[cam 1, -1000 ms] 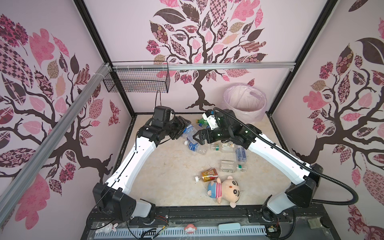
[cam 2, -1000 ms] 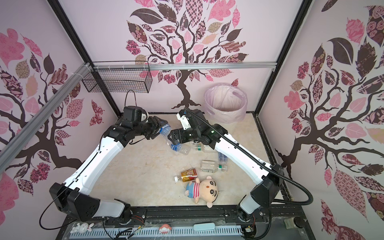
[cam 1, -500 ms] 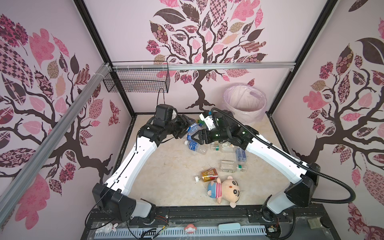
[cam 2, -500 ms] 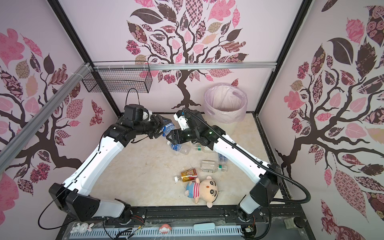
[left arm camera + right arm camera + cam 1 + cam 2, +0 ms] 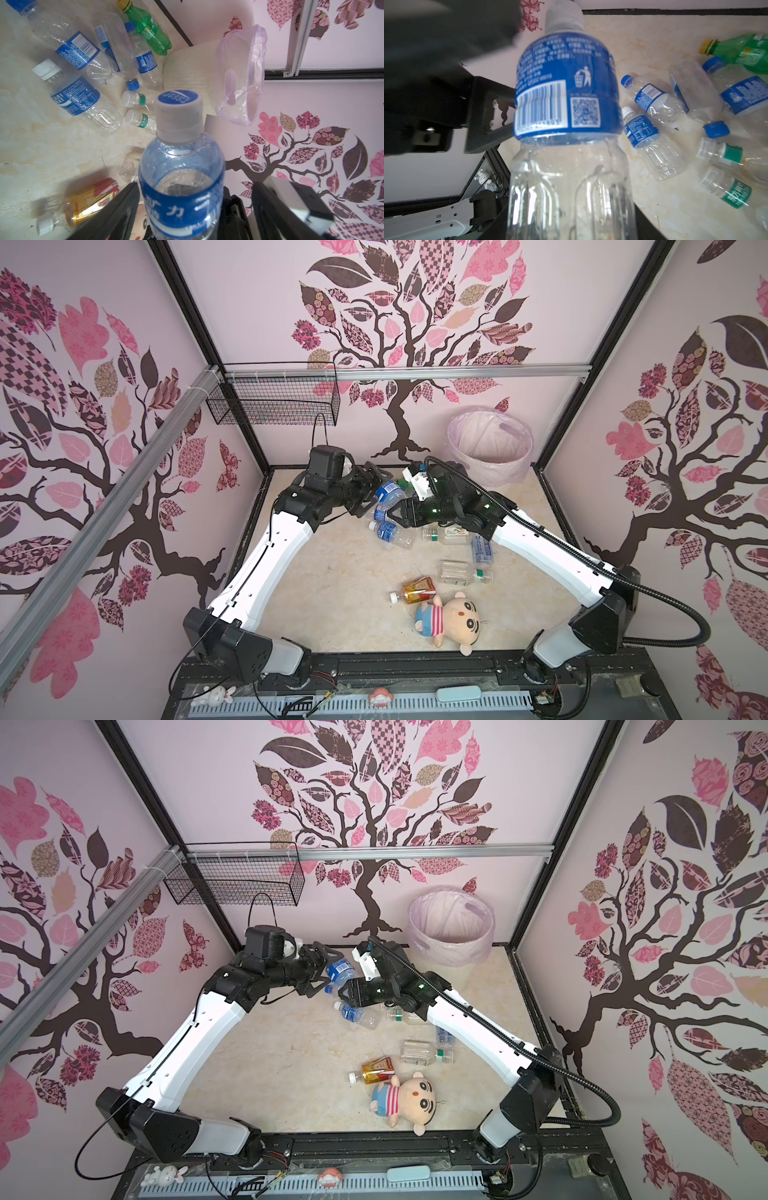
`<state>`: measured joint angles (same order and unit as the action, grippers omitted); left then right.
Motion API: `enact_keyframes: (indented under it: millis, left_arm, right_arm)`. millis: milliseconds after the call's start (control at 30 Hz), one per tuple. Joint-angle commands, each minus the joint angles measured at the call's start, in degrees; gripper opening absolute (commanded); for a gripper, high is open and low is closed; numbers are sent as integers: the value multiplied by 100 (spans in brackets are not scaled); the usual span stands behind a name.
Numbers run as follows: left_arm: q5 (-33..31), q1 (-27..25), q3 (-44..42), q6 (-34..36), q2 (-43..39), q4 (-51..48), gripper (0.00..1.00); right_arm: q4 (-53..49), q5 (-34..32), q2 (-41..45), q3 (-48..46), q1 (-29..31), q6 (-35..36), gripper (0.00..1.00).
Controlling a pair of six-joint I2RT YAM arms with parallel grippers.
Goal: Throw the plastic bottles in the bin
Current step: 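Carry the blue-labelled bottle with the right gripper over the bin and release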
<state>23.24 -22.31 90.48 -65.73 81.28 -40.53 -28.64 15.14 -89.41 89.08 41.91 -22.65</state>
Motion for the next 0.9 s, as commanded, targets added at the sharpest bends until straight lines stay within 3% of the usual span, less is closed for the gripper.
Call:
enact_keyframes:
  millis: [0, 167, 333, 633, 867]
  left_arm:
    - [49, 114, 506, 116, 37, -50, 97]
    - [49, 307, 908, 21, 70, -3, 97]
    - [80, 171, 1418, 87, 273, 130, 97]
    - [139, -623, 2873, 773, 1069, 27, 97]
    - [32, -1279, 4249, 1342, 1850, -654, 97]
  right_arm:
    - [-226, -401, 410, 117, -106, -55, 48]
    - [-635, -1026, 572, 410, -372, 79, 48]
    - [-1065, -1760, 586, 978, -744, 260, 48]
    - [-1209, -3260, 390, 2652, -1476, 515, 49]
    - [-190, -4570, 526, 3419, -1483, 1419, 49]
